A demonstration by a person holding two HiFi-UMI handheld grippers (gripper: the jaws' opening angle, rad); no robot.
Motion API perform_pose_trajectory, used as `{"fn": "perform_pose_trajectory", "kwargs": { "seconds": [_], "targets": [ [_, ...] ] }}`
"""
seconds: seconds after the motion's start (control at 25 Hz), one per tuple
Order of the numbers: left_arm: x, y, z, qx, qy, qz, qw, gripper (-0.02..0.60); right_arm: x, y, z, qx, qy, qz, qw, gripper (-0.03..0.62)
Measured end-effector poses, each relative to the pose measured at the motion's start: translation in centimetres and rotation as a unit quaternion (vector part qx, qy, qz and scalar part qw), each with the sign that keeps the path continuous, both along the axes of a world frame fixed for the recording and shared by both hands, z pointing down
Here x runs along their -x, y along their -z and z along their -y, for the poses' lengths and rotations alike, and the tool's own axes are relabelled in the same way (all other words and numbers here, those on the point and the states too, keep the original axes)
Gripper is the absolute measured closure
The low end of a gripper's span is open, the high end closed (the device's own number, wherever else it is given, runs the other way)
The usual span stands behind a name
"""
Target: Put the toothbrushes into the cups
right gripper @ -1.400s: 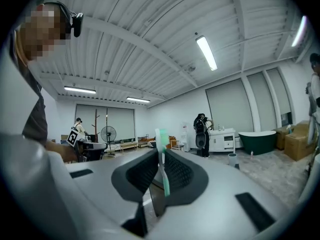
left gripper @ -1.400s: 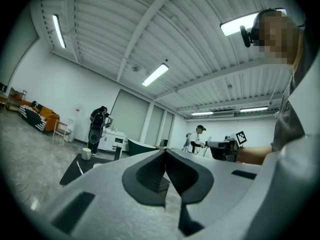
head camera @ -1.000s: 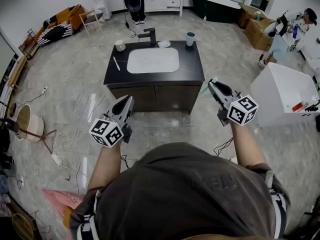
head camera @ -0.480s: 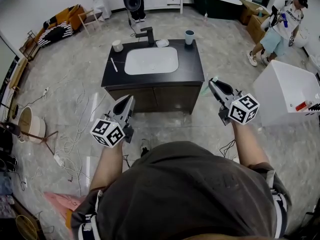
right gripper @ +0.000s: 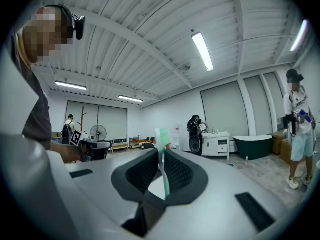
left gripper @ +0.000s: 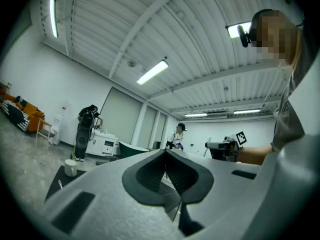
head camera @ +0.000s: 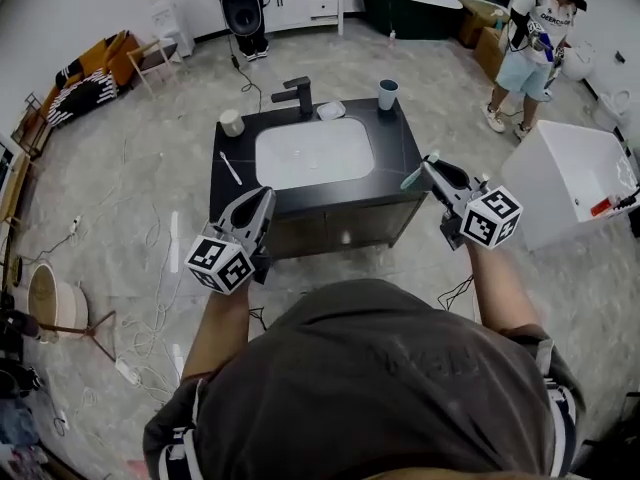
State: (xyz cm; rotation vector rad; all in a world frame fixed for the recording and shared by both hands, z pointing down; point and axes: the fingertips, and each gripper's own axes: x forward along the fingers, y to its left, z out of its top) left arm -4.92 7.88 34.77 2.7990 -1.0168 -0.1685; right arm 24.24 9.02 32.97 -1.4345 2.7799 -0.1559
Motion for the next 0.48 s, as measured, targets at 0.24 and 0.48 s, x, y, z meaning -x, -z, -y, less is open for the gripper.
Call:
{"fn": "perform_pose_trajectory", "kwargs": {
  "seconds": [0.24, 0.48],
  "targets": [
    [5.8, 0.9, 8.9, -0.004, -0.032, 0.020, 0.9993, 0.575, 6.2, 1.4, 7.9, -0.004, -0.025, 0.004, 1.000, 0.563],
    [9.1, 0.1, 14.8, 0.003, -0.045, 0.022, 0.9987, 0.575, 9.5, 0.8, 13.5, 0.007, -0.035, 0.002, 0.999, 0.563]
  ]
}}
